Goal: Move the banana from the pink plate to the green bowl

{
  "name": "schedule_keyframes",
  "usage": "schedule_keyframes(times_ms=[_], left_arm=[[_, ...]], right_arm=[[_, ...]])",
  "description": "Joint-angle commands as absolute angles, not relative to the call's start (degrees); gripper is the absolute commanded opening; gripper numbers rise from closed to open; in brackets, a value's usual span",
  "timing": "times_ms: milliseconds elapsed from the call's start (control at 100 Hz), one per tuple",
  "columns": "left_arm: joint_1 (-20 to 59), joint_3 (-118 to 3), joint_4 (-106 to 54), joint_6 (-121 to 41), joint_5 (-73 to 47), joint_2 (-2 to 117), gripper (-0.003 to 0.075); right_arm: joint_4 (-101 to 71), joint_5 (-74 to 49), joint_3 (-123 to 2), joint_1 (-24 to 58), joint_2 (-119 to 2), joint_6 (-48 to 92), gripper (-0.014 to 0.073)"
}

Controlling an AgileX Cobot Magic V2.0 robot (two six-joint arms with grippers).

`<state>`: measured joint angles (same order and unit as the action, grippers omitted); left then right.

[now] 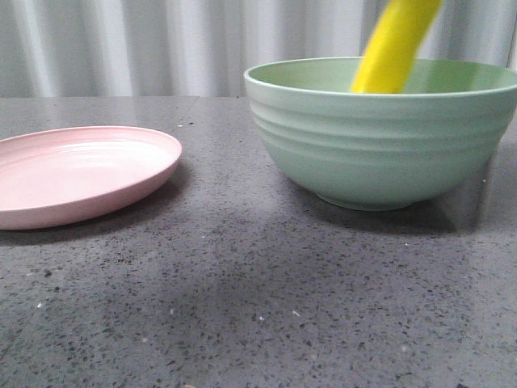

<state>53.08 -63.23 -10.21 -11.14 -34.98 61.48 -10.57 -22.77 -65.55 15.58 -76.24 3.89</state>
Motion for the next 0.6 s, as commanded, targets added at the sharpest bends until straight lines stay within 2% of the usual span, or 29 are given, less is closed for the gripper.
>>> schedule_keyframes(times_ms=[0,350,410,470,560,590], left_arm=[[53.4,-65.3,-11.0,-11.2,-30.7,60.4,0.0463],[53.4,-65.3,-11.0,-11.1,-30.7,60.4,0.0444],[53.4,-65.3,-11.0,-11.1,-30.7,60.4,0.0373],[53.4,-65.3,-11.0,-11.1,-30.8,60.4,0.0269],[53.4,-65.3,-11.0,-11.0,-30.9,60.1,0.0067],[53.4,-65.3,-11.1,-11.0,-30.9,60.1,-0.0006]], right_arm=[[-10.4,-18.4,-67.6,15.3,-74.6,4.6,0.0341],[-8.9,-19.7,-67.6,15.3,-71.6,4.6,0.0321],[-8.9,-21.5,-67.6,15.3,-70.7,4.6,0.0258],[-8.6,-23.5,-67.6,15.3,-70.0,4.6,0.0136],[-8.1,-25.8,-67.6,15.3,-69.0,4.6,-0.0055],[-7.9,-26.7,-67.5,15.3,-68.6,4.6,-0.0069]])
